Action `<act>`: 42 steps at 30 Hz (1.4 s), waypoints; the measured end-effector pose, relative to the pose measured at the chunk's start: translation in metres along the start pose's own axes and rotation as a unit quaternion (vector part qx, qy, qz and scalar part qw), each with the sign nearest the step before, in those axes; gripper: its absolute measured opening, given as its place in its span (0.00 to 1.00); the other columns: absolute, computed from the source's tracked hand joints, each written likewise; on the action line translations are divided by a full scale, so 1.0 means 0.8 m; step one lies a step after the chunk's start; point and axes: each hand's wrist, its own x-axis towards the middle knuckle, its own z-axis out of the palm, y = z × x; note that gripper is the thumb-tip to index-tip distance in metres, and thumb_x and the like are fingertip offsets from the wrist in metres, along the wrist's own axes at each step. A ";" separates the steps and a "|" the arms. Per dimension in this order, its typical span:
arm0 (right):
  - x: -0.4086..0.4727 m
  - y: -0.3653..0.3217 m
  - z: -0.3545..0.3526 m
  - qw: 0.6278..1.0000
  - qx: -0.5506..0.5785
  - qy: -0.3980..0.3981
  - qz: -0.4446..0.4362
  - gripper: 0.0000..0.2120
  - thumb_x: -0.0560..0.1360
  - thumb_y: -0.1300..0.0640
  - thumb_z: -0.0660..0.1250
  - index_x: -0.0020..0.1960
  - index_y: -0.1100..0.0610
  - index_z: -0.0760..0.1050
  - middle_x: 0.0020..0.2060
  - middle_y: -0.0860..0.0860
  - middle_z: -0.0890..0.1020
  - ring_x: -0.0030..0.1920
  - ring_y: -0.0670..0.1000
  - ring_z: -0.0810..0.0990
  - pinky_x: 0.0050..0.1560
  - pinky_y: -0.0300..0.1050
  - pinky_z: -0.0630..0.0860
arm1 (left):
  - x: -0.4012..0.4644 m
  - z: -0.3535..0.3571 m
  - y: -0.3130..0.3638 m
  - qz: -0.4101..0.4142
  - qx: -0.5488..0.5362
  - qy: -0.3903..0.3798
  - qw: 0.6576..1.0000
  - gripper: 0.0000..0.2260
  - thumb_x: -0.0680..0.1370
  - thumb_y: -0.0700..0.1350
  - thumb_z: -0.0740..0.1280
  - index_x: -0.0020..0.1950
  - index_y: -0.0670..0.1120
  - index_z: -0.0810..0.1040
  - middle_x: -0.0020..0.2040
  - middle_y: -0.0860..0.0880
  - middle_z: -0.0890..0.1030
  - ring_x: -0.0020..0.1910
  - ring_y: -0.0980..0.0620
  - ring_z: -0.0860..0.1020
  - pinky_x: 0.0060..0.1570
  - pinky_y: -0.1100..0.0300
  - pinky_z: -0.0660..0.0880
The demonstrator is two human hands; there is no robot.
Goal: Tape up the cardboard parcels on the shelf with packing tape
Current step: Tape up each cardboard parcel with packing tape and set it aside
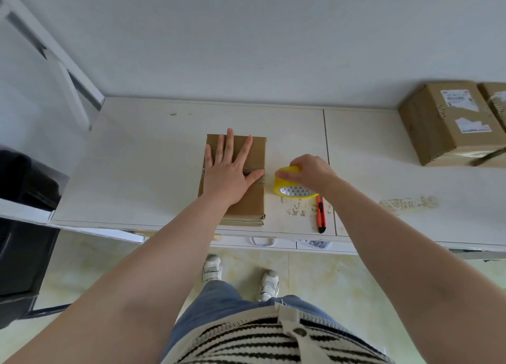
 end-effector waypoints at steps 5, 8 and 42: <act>-0.002 -0.007 0.006 0.999 -0.026 0.005 0.018 0.26 0.73 0.32 0.66 0.43 0.56 0.78 0.40 0.53 0.79 0.44 0.55 0.79 0.42 0.46 0.73 | 0.000 -0.005 -0.009 -0.003 -0.009 -0.014 1.000 0.36 0.78 0.71 0.46 0.78 0.59 0.31 0.78 0.45 0.28 0.77 0.44 0.31 0.74 0.42 0.32; -0.002 -0.001 0.000 0.999 -0.013 -0.012 0.027 0.27 0.72 0.30 0.64 0.42 0.56 0.76 0.37 0.52 0.78 0.44 0.55 0.78 0.42 0.47 0.72 | 0.000 -0.008 -0.003 -0.007 0.008 -0.025 1.000 0.37 0.79 0.70 0.46 0.78 0.57 0.31 0.77 0.43 0.28 0.77 0.43 0.31 0.72 0.40 0.32; -0.022 -0.041 -0.027 0.940 0.313 0.136 0.003 0.15 0.79 0.52 0.66 0.38 0.59 0.76 0.31 0.53 0.77 0.33 0.52 0.74 0.38 0.50 0.74 | -0.009 -0.002 0.027 -0.036 -0.067 0.024 0.997 0.36 0.81 0.64 0.51 0.81 0.46 0.40 0.80 0.42 0.36 0.79 0.44 0.37 0.74 0.41 0.36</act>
